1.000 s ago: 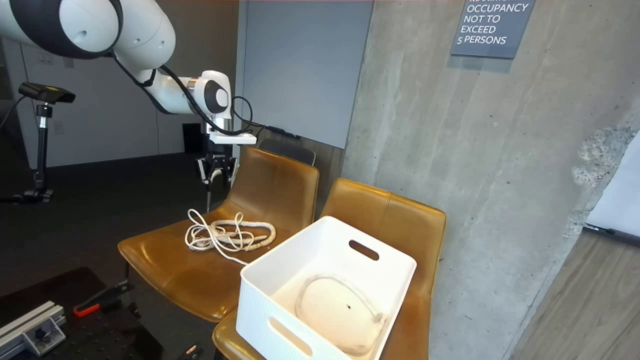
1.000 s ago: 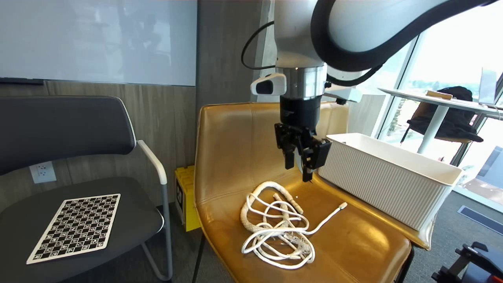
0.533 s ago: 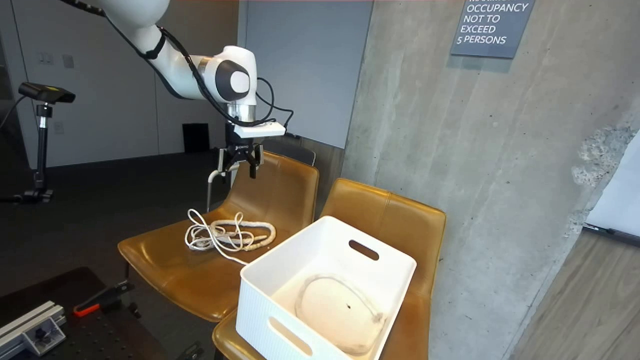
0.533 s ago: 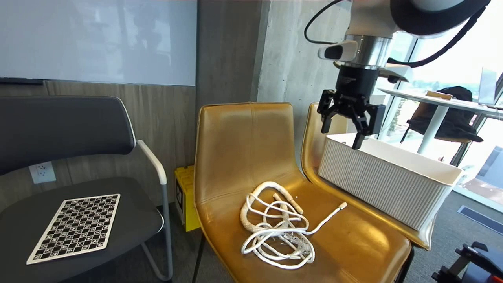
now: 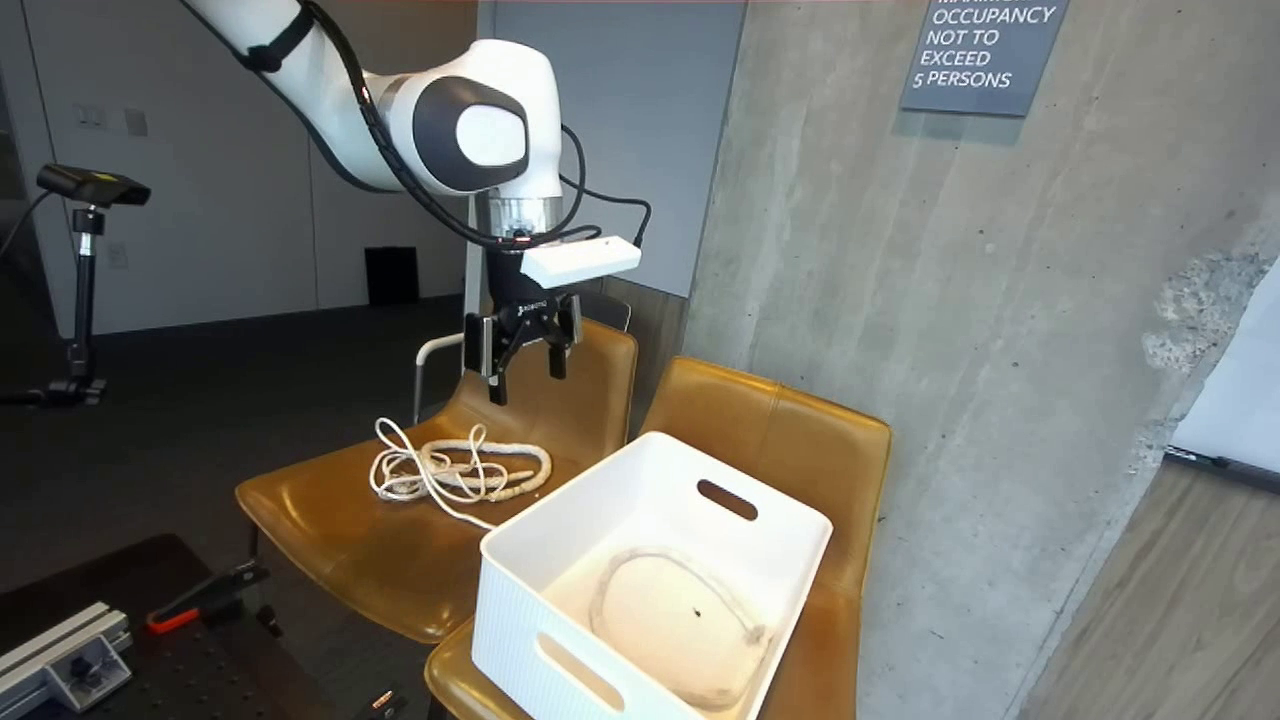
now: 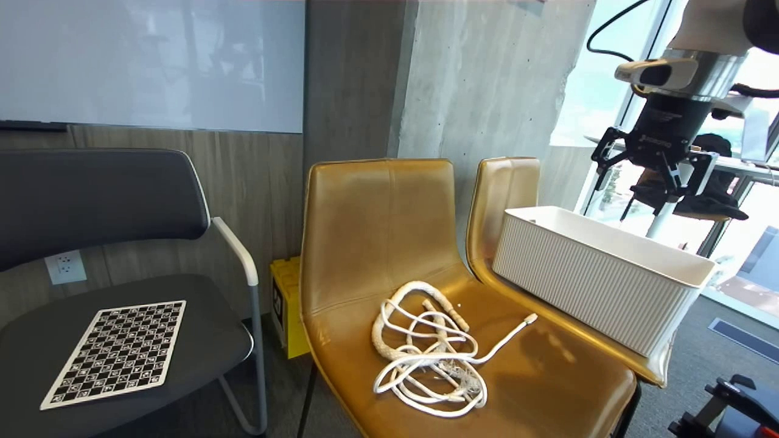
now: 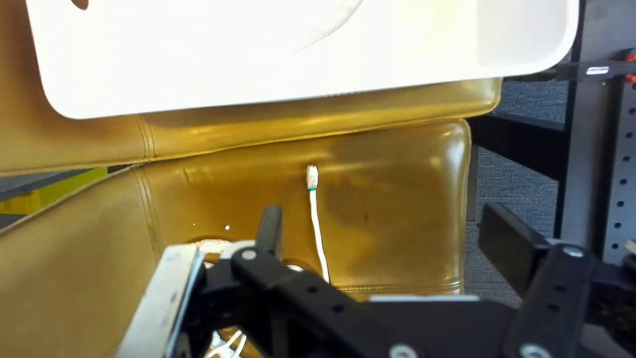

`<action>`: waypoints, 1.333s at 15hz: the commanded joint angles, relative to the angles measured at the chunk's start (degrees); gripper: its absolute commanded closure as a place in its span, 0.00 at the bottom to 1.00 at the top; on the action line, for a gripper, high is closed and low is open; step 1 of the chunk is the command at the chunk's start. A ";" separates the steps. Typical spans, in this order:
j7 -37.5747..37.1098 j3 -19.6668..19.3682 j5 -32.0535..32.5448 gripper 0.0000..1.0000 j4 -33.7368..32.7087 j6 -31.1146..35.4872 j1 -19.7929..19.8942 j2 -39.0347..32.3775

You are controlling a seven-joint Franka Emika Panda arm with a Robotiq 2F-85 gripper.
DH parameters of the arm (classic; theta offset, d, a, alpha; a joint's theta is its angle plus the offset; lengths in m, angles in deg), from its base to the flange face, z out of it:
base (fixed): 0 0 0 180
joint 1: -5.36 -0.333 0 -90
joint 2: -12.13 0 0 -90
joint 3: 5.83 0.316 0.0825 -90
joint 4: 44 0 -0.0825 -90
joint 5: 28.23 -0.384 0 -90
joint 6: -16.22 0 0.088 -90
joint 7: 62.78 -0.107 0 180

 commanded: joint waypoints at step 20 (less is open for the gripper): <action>13.59 -5.26 -5.86 0.00 -36.47 -2.57 7.22 -32.67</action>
